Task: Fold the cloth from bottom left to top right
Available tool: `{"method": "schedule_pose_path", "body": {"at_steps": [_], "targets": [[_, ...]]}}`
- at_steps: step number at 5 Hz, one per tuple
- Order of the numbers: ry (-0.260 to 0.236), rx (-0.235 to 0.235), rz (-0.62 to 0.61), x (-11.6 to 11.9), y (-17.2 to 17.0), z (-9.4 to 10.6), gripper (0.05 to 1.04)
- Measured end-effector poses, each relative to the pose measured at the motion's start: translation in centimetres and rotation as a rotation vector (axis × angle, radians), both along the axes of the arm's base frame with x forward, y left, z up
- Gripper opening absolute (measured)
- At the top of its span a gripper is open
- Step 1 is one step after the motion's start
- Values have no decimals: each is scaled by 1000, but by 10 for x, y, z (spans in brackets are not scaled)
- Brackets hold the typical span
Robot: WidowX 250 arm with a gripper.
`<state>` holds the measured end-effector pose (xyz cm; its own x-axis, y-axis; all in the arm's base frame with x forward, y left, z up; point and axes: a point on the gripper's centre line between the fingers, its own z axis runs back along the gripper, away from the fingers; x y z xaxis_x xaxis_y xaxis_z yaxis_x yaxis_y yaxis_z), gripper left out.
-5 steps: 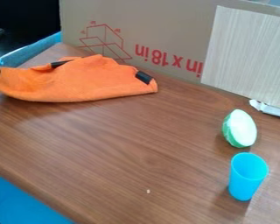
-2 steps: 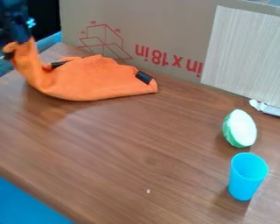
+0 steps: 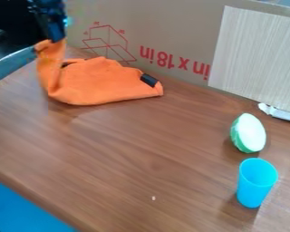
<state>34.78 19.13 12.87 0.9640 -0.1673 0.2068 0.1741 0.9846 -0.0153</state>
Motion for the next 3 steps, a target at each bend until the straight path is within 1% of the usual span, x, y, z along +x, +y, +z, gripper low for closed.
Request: {"method": "schedule_pose_path", "body": {"at_steps": [1, 2, 3], "targets": [[-51, 45, -39, 12, -20, 18, 50], [-50, 51, -60, 21, -40, 20, 50], [-48, 48, -75, 27, -57, 22, 50]]}}
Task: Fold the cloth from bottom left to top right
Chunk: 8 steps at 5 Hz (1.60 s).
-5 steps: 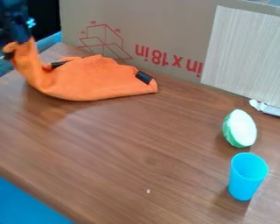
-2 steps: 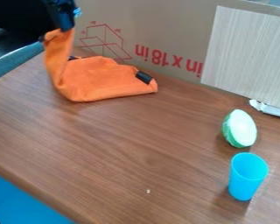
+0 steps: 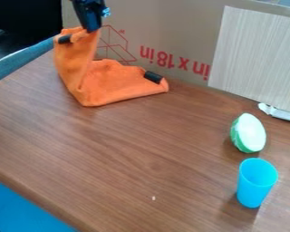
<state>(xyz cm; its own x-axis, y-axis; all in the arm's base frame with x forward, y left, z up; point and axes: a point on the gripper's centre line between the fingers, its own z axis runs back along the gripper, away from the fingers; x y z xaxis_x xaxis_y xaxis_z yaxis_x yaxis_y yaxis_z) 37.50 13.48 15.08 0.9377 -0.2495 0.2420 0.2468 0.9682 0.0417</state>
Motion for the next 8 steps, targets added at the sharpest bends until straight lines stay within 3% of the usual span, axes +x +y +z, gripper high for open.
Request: {"method": "schedule_pose_path", "body": {"at_steps": [1, 4, 5, 6, 8], "targets": [[-6, 19, -16, 8, -13, 2, 50], [114, 53, -94, 41, -26, -59, 50], [125, 40, -126, 55, -26, -63, 50], [98, 36, -185, 70, -31, -60, 50], [-46, 45, -380, 83, -50, -70, 74]]}}
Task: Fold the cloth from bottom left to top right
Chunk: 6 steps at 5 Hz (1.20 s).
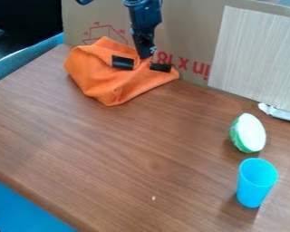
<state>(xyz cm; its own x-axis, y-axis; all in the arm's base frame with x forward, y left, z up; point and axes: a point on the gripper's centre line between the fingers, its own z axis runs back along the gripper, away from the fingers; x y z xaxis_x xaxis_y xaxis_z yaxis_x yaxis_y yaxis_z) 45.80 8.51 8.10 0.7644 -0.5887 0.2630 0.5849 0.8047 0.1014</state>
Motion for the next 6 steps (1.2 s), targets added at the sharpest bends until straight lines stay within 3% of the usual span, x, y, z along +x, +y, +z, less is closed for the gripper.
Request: {"method": "schedule_pose_path", "body": {"at_steps": [1, 2, 4, 6], "targets": [[-15, -48, -83, 0, -4, 10, 207], [-4, -91, -190, 3, 10, 3, 424], [-80, -100, -419, 8, 6, 14, 969], [-118, -103, -440, 12, 5, 19, 1001]]}}
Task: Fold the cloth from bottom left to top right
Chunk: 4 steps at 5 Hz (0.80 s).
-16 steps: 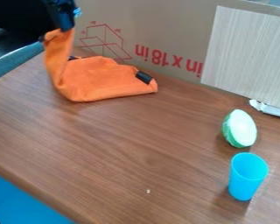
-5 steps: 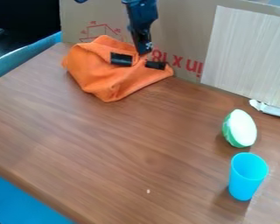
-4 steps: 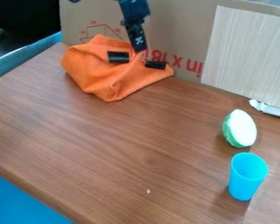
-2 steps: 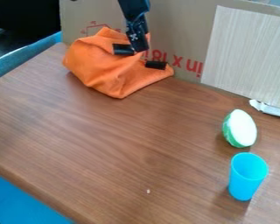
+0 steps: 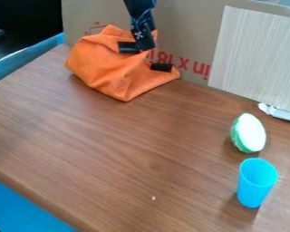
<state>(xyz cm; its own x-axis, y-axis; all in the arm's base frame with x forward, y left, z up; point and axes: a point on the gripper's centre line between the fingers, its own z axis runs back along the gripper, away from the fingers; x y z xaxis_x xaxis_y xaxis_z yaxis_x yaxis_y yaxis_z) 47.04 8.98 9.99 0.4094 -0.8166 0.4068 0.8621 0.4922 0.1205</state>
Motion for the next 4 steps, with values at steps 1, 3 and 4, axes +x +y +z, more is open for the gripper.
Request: {"method": "schedule_pose_path", "body": {"at_steps": [1, 3, 4], "targets": [[-76, 75, 33, -6, 6, 1, 1001], [-128, 423, 124, 1, 15, 3, 1001], [-110, 496, 148, 0, 22, 9, 1001]]}}
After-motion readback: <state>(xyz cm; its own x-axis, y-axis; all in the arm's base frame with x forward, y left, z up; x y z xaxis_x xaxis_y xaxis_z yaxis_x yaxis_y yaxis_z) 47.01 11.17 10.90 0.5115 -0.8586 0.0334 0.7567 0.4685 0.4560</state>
